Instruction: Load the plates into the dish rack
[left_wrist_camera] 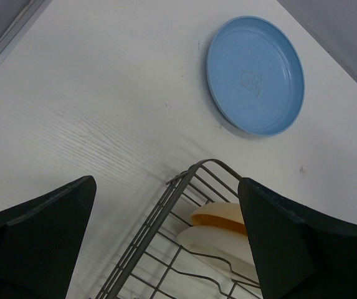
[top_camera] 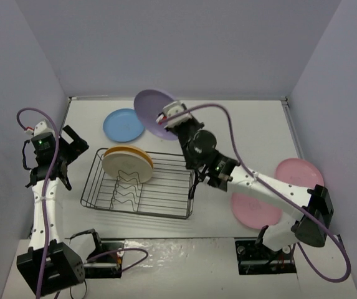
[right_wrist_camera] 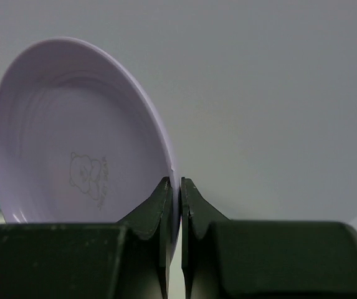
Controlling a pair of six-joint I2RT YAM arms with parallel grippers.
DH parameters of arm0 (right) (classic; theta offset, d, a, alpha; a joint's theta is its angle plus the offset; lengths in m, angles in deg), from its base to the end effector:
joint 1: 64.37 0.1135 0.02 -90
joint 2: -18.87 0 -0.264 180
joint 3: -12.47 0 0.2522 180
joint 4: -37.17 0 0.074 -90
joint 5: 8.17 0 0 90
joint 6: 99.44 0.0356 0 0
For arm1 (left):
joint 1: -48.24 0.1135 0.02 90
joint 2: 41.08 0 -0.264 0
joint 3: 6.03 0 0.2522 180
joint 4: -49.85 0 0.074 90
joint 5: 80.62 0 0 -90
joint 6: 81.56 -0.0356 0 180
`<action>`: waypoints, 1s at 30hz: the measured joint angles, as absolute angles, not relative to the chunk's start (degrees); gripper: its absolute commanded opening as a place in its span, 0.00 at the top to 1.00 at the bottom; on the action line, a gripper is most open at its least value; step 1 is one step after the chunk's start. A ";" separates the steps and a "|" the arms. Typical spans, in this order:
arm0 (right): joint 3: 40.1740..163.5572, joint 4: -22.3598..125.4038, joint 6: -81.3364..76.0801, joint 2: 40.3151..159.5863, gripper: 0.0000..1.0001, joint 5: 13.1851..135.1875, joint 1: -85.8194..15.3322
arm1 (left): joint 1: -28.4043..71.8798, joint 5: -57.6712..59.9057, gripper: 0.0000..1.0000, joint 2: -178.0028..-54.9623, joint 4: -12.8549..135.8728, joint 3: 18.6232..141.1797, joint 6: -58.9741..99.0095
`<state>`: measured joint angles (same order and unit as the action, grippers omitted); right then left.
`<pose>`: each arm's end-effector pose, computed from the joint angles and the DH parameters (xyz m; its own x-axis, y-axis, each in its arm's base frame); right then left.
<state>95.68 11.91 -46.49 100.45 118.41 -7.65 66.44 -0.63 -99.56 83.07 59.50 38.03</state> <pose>0.1960 0.2600 0.4282 0.4268 -0.2314 -0.8742 -0.1535 0.9341 -0.3222 0.2206 0.0660 0.3214 -0.2856 -0.6058 -0.7426 -0.3455 0.7879 -0.5098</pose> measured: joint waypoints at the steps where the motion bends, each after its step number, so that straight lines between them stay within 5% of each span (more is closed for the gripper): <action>1: 95.02 10.51 -50.18 100.40 1.00 117.82 -5.31 | 66.37 -0.63 0.03 -99.55 83.09 59.50 38.03; 16: 93.82 16.85 -68.63 97.14 1.00 99.54 10.67 | 66.30 -0.90 0.03 -99.55 83.10 59.51 38.02; 30: 94.61 14.92 -72.29 113.28 1.00 105.61 13.36 | 66.30 -1.06 0.03 -99.58 83.10 59.50 38.02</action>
